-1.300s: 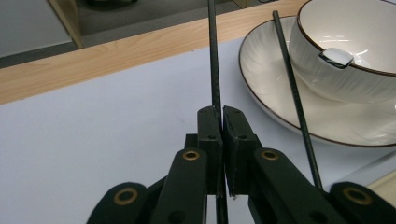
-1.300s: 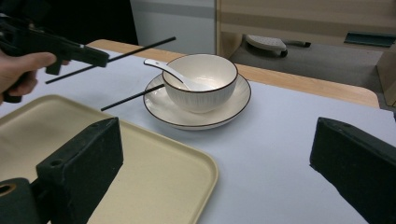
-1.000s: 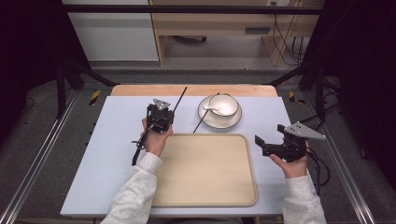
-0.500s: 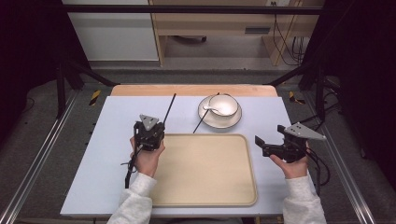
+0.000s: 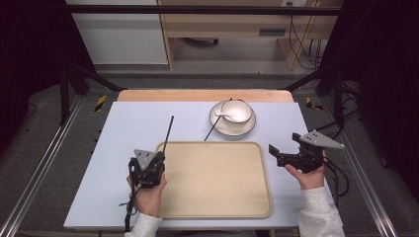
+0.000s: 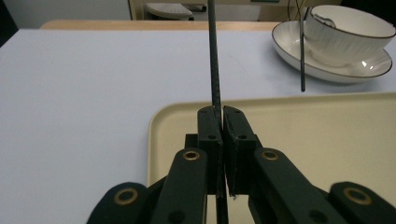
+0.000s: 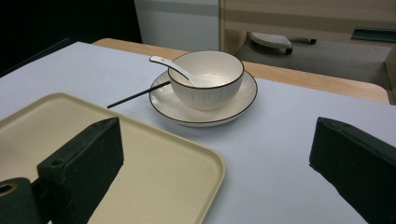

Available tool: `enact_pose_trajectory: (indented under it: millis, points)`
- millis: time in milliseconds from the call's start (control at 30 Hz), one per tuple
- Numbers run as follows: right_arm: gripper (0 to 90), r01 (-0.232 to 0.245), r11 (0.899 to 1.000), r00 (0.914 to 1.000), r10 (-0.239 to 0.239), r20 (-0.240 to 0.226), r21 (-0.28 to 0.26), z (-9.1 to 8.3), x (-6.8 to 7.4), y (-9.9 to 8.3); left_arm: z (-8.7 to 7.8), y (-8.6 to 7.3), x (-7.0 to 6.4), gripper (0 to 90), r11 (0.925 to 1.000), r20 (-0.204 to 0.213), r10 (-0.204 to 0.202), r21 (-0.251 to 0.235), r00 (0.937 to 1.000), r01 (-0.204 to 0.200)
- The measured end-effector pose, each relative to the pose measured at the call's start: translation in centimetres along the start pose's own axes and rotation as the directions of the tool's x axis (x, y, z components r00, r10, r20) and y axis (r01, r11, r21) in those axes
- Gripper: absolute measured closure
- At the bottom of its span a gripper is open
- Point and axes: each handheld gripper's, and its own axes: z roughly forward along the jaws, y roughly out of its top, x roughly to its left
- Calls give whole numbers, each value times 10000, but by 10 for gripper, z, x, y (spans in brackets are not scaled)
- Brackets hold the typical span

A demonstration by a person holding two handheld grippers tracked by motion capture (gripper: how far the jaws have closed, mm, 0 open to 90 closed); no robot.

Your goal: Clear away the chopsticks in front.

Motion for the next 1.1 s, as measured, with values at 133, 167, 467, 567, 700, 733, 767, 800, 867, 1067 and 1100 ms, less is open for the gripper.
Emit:
enact_pose_trajectory:
  millis: [133,167,467,567,700,733,767,800,867,1067,1100]
  points:
    - [33,-37,10000,10000,37,-6,12,1,1,0,-6,-15,1,862,9997,-103,-199,117,9997,200]
    - [33,-15,10000,10000,15,-12,28,1,1,0,-9,-25,3,862,9992,-169,-329,207,9993,332]
    - [35,-16,9999,10000,17,-34,109,4,4,-2,-15,-46,10,862,9973,-405,-369,619,9985,394]
    - [35,3,9999,10000,-2,-70,154,5,4,-2,-14,-54,9,862,9961,-414,-341,801,9986,373]
    - [35,55,9998,10000,-54,-75,195,6,5,-2,-12,-61,8,862,9940,-482,-276,1047,9985,325]
    - [35,55,9998,10000,-54,-75,195,6,5,-2,-12,-62,8,862,9934,-476,-271,1104,9985,322]
    - [35,59,9998,10000,-57,-77,200,6,5,-2,-11,-63,7,862,9928,-488,-272,1152,9984,327]
    - [35,58,9998,10000,-56,-75,200,6,5,-2,-10,-63,7,862,9927,-518,-250,1170,9983,309]
    - [35,33,9998,10000,-32,-64,186,6,5,-2,-9,-64,6,861,9918,-511,-226,1244,9984,288]
    - [36,34,9998,10000,-33,-63,217,7,5,-2,-7,-65,5,860,9880,-659,-124,1531,9977,224]
    - [35,41,9997,10000,-39,-58,234,7,5,-3,-7,-65,5,860,9877,-670,-89,1554,9977,192]
